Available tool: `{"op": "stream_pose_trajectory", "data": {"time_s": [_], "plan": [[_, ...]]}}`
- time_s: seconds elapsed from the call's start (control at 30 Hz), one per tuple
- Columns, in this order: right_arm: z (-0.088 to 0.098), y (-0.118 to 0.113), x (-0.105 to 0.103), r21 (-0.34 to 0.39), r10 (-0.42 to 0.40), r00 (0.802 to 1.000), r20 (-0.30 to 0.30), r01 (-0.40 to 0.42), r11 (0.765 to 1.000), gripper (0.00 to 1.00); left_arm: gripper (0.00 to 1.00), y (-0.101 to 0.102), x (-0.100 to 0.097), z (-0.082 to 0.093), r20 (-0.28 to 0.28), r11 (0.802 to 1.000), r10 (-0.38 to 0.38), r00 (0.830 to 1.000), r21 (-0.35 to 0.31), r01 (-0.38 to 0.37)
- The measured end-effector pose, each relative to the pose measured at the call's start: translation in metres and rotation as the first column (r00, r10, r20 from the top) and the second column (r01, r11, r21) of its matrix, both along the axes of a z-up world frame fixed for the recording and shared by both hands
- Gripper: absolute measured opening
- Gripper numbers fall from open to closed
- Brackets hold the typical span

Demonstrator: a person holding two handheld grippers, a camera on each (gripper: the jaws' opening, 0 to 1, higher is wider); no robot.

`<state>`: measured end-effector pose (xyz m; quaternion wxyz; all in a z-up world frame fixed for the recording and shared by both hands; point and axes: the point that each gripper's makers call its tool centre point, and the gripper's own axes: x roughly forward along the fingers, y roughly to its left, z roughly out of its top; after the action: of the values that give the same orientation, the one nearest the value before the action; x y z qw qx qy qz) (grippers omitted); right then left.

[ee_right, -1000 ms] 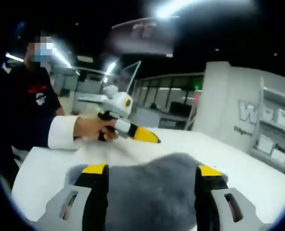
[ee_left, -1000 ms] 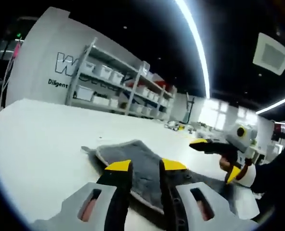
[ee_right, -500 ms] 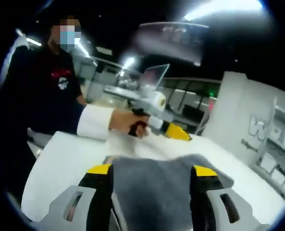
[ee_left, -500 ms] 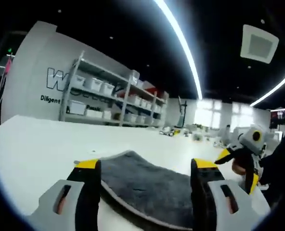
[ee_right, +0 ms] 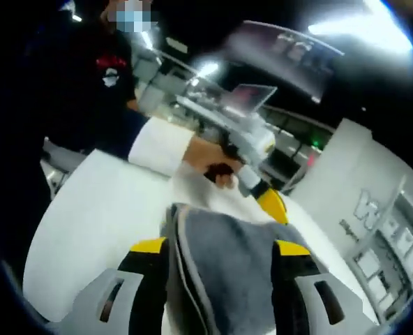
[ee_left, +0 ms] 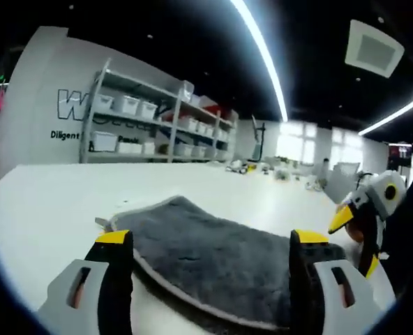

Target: Open the folded towel by lifting each exposed corner and separating the folded layers until the towel lies flat within the target outline without major curled edges

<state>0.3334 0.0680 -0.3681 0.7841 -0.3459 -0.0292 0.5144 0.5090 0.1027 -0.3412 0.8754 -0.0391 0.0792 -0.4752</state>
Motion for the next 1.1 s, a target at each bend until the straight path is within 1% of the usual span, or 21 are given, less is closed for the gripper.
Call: {"op": "stream_pose_trajectory", "data": {"time_s": [0.07, 0.1, 0.13, 0.2, 0.27, 0.3, 0.33, 0.4, 0.53, 0.6, 0.67, 0.7, 0.77, 0.8, 0.83, 0.87, 0.9, 0.97, 1.07, 1.1], "plan": [[0.001, 0.001, 0.0, -0.007, -0.007, 1.0, 0.025, 0.007, 1.0, 0.51, 0.91, 0.0, 0.0, 0.0, 0.002, 1.0, 0.0, 1.0, 0.001, 0.0], [-0.001, 0.0, 0.0, -0.027, -0.006, 0.999, 0.048, 0.007, 1.0, 0.49, 0.92, 0.001, 0.001, 0.001, 0.002, 1.0, 0.002, 1.0, -0.002, -0.002], [-0.003, 0.0, 0.0, -0.05, -0.008, 0.997, 0.074, 0.011, 0.999, 0.49, 0.92, 0.002, 0.001, 0.002, 0.003, 1.0, 0.004, 1.0, -0.005, -0.004], [-0.006, 0.002, 0.0, -0.076, -0.005, 0.996, 0.094, 0.012, 0.997, 0.5, 0.92, 0.003, 0.002, 0.004, 0.007, 1.0, 0.007, 1.0, -0.015, -0.007], [-0.008, 0.004, 0.001, -0.098, 0.007, 0.993, 0.121, 0.005, 0.995, 0.47, 0.93, 0.004, 0.003, 0.004, 0.005, 1.0, 0.009, 1.0, -0.02, -0.009], [-0.008, 0.004, 0.001, -0.102, 0.009, 0.991, 0.131, 0.005, 0.995, 0.44, 0.93, 0.004, 0.003, 0.005, 0.005, 1.0, 0.009, 1.0, -0.021, -0.009], [-0.008, 0.006, 0.001, -0.121, 0.013, 0.986, 0.167, 0.008, 0.993, 0.41, 0.93, 0.004, 0.003, 0.005, 0.006, 1.0, 0.009, 1.0, -0.023, -0.009], [-0.011, 0.009, 0.002, -0.153, 0.014, 0.98, 0.197, 0.017, 0.988, 0.38, 0.93, 0.004, 0.004, 0.006, 0.007, 1.0, 0.01, 1.0, -0.025, -0.01], [-0.014, 0.015, 0.001, -0.181, 0.029, 0.973, 0.227, 0.013, 0.983, 0.3, 0.93, 0.006, 0.006, 0.007, 0.01, 1.0, 0.011, 1.0, -0.028, -0.01], [-0.017, 0.016, 0.0, -0.194, 0.037, 0.973, 0.228, 0.009, 0.981, 0.25, 0.91, 0.005, 0.006, 0.008, 0.009, 1.0, 0.004, 1.0, -0.031, -0.004], [-0.02, 0.018, -0.003, -0.181, 0.059, 0.98, 0.192, -0.023, 0.983, 0.19, 0.87, 0.004, 0.004, 0.009, 0.008, 0.999, -0.01, 1.0, -0.039, 0.011], [-0.019, 0.018, -0.003, -0.175, 0.06, 0.98, 0.188, -0.027, 0.984, 0.14, 0.86, 0.003, 0.004, 0.009, 0.006, 0.999, -0.016, 1.0, -0.043, 0.016], [-0.02, 0.018, -0.003, -0.173, 0.061, 0.981, 0.186, -0.028, 0.984, 0.08, 0.86, 0.002, 0.002, 0.01, 0.012, 0.999, -0.023, 1.0, -0.043, 0.024], [-0.021, 0.017, -0.003, -0.181, 0.065, 0.981, 0.185, -0.031, 0.983, 0.02, 0.85, 0.001, 0.0, 0.01, 0.016, 0.999, -0.028, 0.999, -0.041, 0.029], [-0.021, 0.017, -0.004, -0.182, 0.072, 0.981, 0.182, -0.039, 0.982, 0.01, 0.84, 0.0, -0.002, 0.01, 0.015, 0.998, -0.037, 0.999, -0.042, 0.038], [-0.019, 0.017, -0.003, -0.165, 0.07, 0.982, 0.176, -0.04, 0.985, 0.0, 0.83, -0.001, -0.004, 0.012, 0.014, 0.998, -0.044, 0.999, -0.053, 0.045], [-0.017, 0.017, -0.003, -0.145, 0.07, 0.985, 0.159, -0.047, 0.988, 0.0, 0.83, -0.001, -0.005, 0.014, 0.012, 0.996, -0.05, 0.999, -0.073, 0.051], [-0.011, 0.016, -0.001, -0.073, 0.056, 0.991, 0.118, -0.047, 0.996, 0.0, 0.83, -0.002, -0.009, 0.02, 0.007, 0.99, -0.074, 0.997, -0.121, 0.075], [-0.004, 0.012, 0.003, 0.05, 0.042, 0.999, 0.008, -0.042, 0.998, 0.0, 0.83, -0.002, -0.019, 0.034, 0.013, 0.971, -0.116, 0.993, -0.206, 0.117], [-0.002, 0.009, 0.005, 0.082, 0.033, 0.999, -0.024, -0.031, 0.996, 0.0, 0.82, -0.002, -0.021, 0.037, 0.019, 0.966, -0.129, 0.991, -0.223, 0.13]]}}
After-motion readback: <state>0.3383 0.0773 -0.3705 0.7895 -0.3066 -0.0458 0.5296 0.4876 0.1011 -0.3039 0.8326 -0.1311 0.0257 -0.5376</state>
